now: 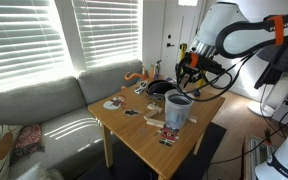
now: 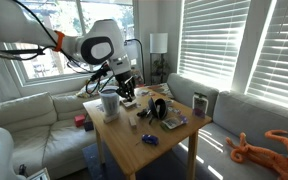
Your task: Pick up the middle wooden block and put it on the wooden block to the right
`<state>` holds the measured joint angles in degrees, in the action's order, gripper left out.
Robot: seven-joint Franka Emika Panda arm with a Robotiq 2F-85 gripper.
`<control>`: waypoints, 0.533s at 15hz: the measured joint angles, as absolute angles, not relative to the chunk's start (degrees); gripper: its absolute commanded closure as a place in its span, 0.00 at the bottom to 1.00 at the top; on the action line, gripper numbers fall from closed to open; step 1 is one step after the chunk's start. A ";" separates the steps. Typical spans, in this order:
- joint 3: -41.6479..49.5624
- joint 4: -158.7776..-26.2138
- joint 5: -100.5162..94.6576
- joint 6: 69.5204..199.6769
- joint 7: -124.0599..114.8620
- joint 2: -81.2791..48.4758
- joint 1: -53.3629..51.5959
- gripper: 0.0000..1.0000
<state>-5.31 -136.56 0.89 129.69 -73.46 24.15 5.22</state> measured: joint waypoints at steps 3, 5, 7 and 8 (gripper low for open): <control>-5.56 -136.55 0.01 131.04 -77.04 26.33 6.77 0.93; -5.70 -136.80 -0.63 133.10 -80.56 27.26 8.85 0.93; -5.15 -137.84 -0.19 135.08 -83.54 28.06 10.28 0.93; -4.80 -138.64 0.12 135.49 -84.54 28.27 10.51 0.93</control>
<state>-4.80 -138.64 0.12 135.49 -84.54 28.27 10.51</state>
